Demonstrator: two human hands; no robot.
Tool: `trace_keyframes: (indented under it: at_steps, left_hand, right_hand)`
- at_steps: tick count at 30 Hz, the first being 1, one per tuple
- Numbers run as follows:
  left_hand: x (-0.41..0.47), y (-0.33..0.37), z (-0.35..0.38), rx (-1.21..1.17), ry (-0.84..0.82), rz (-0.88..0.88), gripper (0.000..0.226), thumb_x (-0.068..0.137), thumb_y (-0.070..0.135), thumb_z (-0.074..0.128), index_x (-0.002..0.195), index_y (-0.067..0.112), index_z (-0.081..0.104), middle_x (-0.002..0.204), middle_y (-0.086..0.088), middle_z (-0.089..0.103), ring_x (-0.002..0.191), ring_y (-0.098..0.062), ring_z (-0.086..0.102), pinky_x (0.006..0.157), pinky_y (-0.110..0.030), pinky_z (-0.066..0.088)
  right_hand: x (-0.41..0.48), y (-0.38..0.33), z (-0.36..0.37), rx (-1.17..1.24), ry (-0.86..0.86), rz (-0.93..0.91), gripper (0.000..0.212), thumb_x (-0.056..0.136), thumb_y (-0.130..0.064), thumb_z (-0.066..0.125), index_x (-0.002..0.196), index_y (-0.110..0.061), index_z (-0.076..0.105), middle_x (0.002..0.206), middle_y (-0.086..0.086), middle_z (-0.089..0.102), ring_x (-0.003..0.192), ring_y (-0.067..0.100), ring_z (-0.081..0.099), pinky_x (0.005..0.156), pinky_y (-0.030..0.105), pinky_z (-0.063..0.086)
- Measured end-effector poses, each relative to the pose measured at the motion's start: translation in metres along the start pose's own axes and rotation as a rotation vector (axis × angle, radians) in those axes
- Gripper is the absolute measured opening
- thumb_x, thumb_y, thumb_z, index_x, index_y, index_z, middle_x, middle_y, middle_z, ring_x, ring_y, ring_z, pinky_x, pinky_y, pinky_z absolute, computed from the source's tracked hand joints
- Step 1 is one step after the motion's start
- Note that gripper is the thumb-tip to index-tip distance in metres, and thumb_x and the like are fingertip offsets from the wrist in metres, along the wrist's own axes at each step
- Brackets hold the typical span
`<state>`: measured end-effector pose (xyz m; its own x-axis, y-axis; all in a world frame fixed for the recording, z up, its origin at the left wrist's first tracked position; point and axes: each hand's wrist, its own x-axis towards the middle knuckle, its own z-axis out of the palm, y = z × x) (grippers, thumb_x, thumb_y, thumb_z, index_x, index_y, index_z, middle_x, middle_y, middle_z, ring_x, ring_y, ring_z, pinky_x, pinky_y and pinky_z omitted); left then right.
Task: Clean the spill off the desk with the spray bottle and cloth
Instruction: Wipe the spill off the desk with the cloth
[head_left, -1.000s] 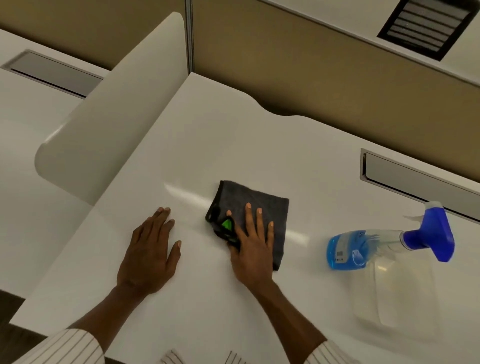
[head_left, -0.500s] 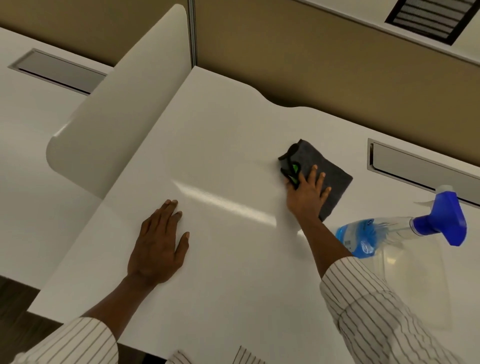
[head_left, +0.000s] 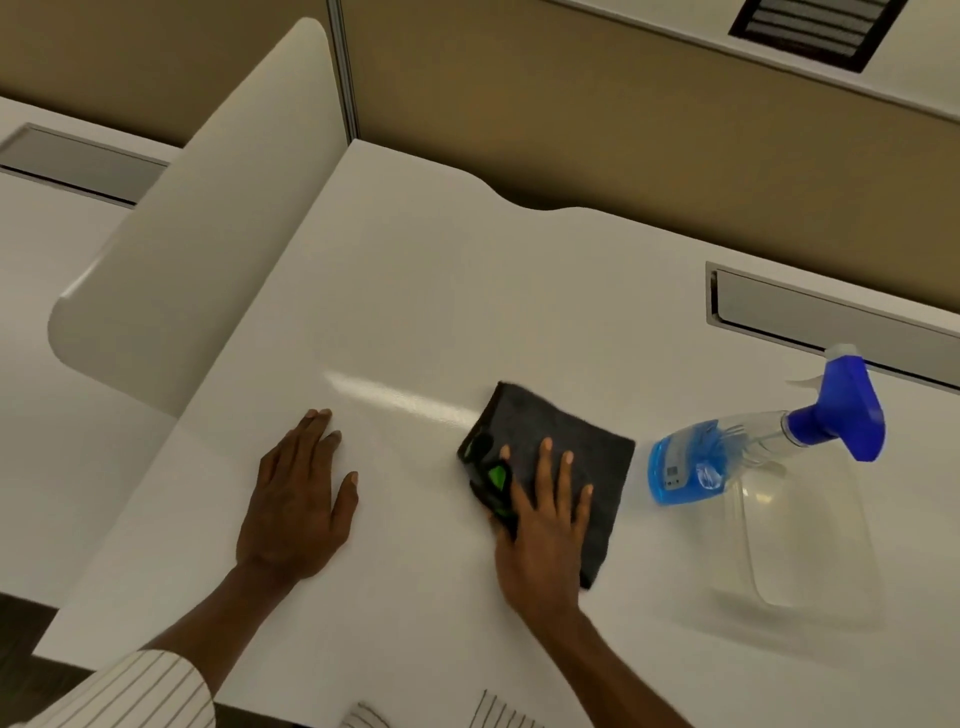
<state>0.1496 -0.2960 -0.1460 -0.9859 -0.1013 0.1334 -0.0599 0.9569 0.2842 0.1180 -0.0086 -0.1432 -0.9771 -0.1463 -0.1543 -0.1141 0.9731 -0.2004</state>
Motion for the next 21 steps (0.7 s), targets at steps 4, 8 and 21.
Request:
trace_keyframes:
  at_steps: [4, 8, 21]
  left_hand:
    - [-0.003, 0.001, 0.001, -0.001, 0.011, -0.005, 0.057, 0.102, 0.037, 0.044, 0.142, -0.002, 0.057, 0.164, -0.020, 0.045, 0.155, -0.036, 0.041, 0.120, -0.052, 0.039]
    - [-0.003, 0.001, 0.000, 0.008, 0.014, -0.002, 0.058, 0.102, 0.036, 0.045, 0.143, -0.003, 0.057, 0.164, -0.020, 0.045, 0.155, -0.036, 0.040, 0.121, -0.051, 0.038]
    - [-0.004, -0.001, 0.002, -0.006, 0.007, -0.026, 0.054, 0.102, 0.033, 0.052, 0.145, 0.001, 0.055, 0.167, -0.016, 0.042, 0.158, -0.031, 0.036, 0.124, -0.048, 0.035]
  right_hand:
    - [-0.052, 0.018, -0.001, -0.014, -0.075, -0.125, 0.085, 0.099, -0.048, 0.054, 0.159, -0.048, -0.006, 0.172, -0.001, -0.017, 0.158, 0.027, -0.020, 0.127, 0.059, 0.000]
    - [-0.048, 0.034, -0.007, 0.004, -0.097, -0.190, 0.075, 0.101, -0.054, 0.041, 0.159, -0.049, -0.006, 0.172, -0.004, -0.016, 0.158, 0.024, -0.019, 0.128, 0.059, 0.003]
    - [0.044, -0.009, -0.003, -0.007, -0.021, -0.268, 0.066, 0.099, -0.065, 0.023, 0.161, -0.044, 0.011, 0.174, 0.004, 0.001, 0.160, 0.032, -0.007, 0.125, 0.063, 0.008]
